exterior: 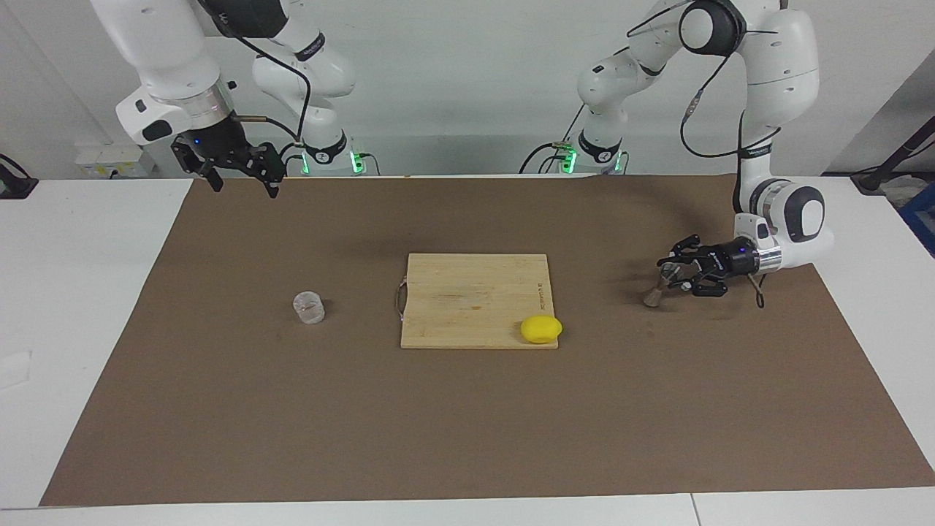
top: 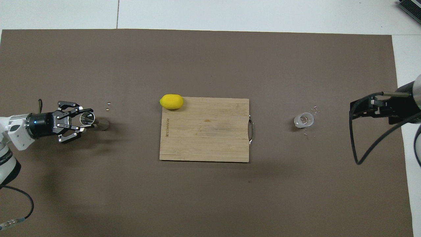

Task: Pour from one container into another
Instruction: 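Lift the metal cup and carry it over the wooden board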

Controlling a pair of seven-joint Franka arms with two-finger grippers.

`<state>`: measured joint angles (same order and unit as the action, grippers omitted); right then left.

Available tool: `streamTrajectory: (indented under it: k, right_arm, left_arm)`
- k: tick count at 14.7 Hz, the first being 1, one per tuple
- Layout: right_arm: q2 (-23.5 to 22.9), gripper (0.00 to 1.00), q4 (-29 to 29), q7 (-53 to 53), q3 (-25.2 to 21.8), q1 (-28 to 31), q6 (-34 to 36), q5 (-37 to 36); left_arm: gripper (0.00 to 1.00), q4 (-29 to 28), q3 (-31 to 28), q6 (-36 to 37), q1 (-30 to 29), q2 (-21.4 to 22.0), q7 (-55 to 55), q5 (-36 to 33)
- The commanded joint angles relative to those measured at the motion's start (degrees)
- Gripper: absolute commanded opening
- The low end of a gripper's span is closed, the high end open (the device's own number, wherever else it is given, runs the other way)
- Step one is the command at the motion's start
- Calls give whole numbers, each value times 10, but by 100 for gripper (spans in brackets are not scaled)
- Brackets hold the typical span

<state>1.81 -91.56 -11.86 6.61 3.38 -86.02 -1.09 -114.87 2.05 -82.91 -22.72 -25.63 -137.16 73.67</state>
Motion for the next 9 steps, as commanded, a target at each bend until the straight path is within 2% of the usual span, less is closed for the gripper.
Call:
streamTrajectory:
  k: [1, 2, 6, 9]
  right_arm:
    - [12, 100, -13, -2, 1, 6, -7, 13]
    - [12, 100, -13, -2, 1, 6, -7, 13]
    - [12, 100, -13, -2, 1, 6, -7, 13]
    - [12, 100, -13, -2, 1, 6, -7, 13]
  left_arm:
    - [17, 3, -6, -7, 49, -3, 20, 30]
    - [14, 3, -6, -6, 58, -3, 22, 40]
    - [16, -1, -5, -7, 101, -3, 49, 59]
    - [16, -13, -5, -14, 144, -3, 55, 101]
